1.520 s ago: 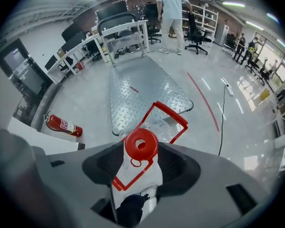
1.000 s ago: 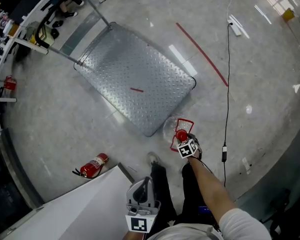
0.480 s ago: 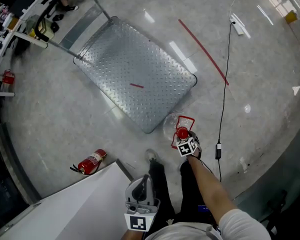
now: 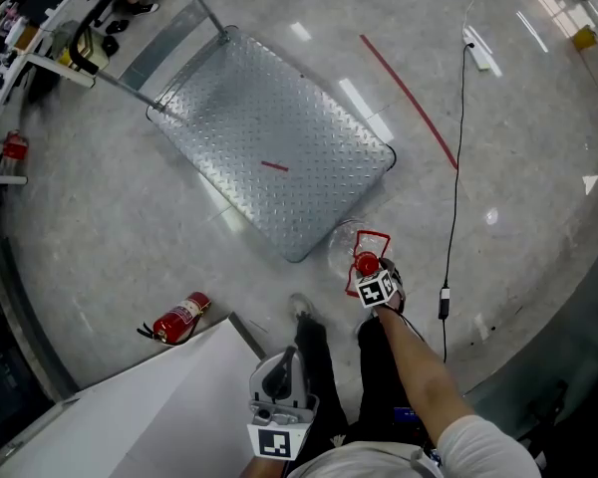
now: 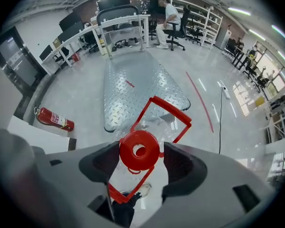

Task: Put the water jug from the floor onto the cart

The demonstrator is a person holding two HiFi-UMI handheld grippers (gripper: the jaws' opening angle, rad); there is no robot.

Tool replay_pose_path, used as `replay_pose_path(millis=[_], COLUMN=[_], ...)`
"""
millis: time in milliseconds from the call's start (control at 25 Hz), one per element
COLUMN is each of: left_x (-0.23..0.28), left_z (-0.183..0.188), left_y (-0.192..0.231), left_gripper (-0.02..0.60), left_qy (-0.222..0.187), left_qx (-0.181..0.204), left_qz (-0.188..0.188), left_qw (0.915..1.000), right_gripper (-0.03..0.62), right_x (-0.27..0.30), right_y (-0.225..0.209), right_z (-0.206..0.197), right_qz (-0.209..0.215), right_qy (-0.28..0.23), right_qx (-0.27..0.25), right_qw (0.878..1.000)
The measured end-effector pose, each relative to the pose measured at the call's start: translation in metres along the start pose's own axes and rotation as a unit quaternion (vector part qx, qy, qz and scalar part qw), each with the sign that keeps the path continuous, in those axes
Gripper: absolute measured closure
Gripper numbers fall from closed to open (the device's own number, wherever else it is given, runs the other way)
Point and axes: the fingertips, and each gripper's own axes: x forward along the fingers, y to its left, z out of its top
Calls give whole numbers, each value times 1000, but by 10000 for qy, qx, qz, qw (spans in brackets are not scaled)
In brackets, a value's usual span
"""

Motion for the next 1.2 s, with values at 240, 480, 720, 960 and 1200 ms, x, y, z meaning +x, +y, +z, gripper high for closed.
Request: replay_pose_path(millis=[240,480,720,960,1200], left_x=[-1,-6,-9,-11,-16], left_z=[-1,-6,-9,-5,2], left_y=[2,6,7,10,11], left_gripper=[578,578,578,578,578], left_qy=[14,71,82,26,-67], left_qx=[-2,-20,-4,-20,35], left_qz=[26,77,73,100,136], left_qw=[10000,9999,9999,9999,9999], right_gripper=[315,309,301,301,303], right_x=[9,15,13,13,0], right_y=[-1,-4,-5,-6,0], right_z=[-7,-5,-7,-12,-15], right_qz=[-6,-5,13,-25,11], right_qy=[148,111,183,329,357], right_qx=[-60,-6,28,-44,-275], right_qw=[9999,9999,9998,9994,9990])
